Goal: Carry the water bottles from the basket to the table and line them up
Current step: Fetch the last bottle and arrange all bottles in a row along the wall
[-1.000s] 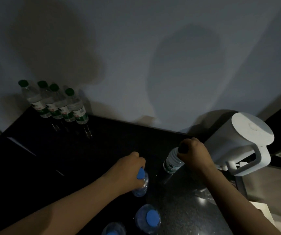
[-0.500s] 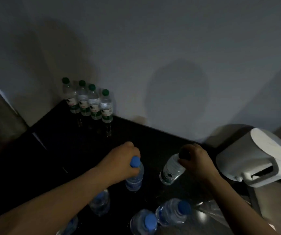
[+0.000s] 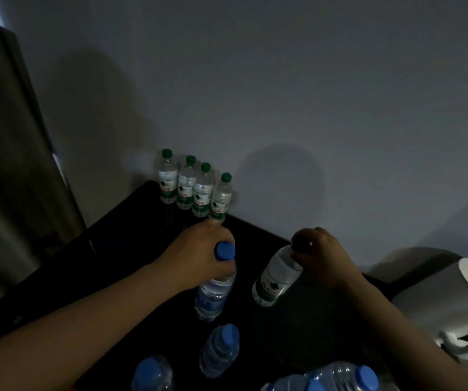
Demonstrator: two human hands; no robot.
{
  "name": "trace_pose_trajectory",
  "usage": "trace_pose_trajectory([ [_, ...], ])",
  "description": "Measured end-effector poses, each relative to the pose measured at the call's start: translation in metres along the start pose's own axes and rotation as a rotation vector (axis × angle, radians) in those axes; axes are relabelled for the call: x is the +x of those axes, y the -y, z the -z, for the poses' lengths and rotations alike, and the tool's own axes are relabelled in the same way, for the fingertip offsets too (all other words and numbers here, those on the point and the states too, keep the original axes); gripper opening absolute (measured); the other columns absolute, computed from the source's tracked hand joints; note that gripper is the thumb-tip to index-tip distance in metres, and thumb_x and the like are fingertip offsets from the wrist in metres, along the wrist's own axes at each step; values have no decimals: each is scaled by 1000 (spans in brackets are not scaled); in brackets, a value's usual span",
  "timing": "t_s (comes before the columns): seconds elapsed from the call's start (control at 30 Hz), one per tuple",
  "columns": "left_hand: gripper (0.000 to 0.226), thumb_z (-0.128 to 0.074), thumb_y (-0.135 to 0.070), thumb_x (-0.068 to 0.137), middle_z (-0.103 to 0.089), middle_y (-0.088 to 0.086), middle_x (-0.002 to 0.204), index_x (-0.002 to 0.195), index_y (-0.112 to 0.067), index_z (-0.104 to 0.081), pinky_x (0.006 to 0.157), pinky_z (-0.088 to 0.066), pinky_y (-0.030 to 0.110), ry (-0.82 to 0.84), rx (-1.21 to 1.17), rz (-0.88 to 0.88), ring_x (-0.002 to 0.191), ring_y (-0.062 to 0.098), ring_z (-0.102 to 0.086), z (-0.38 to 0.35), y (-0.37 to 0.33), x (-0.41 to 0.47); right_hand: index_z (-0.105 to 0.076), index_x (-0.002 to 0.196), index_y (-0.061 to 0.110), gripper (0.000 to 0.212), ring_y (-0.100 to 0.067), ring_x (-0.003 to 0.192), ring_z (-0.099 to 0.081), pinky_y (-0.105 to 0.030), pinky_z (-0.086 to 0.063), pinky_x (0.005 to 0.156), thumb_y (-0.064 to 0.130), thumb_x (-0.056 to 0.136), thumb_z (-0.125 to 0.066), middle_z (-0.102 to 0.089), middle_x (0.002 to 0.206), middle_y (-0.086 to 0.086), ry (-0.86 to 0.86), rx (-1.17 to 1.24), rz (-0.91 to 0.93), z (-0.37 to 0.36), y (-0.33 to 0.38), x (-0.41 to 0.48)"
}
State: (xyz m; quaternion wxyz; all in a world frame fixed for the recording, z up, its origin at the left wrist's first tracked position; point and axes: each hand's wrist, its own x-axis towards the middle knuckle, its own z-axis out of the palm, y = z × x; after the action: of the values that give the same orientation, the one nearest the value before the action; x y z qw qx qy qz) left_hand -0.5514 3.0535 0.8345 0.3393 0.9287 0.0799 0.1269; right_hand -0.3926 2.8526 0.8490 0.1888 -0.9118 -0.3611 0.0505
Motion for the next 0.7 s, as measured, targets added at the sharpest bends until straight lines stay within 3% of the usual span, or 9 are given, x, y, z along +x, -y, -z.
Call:
trace_pose_trajectory([
  [0.3,20,-75,-21,68,-53,-11,87,86,-22,-67,69,-40,14,9,-3,125,77,2,-56,15,45,23,-64,104,7,21,-26,94,-56,-26,-42,75,12,84,-66,-56,107,-12,47,11,47,-27,15,84],
  [0.53,21,-76,-20,69,-52,-12,87,88,-21,-68,69,-39,11,16,-3,187,77,2,-55,16,74,49,-68,98,4,21,-27,94,-61,-34,-51,80,11,78,-69,-63,105,-14,71,30,5,-51,14,164],
  [0.7,20,-77,-17,69,-54,-11,87,87,-20,-68,68,-37,9,-22,-37,216,76,1,-56,17,91,70,-67,93,4,15,-30,89,-61,-29,-46,72,8,79,-64,-62,98,-16,35,25,-5,-72,9,212],
])
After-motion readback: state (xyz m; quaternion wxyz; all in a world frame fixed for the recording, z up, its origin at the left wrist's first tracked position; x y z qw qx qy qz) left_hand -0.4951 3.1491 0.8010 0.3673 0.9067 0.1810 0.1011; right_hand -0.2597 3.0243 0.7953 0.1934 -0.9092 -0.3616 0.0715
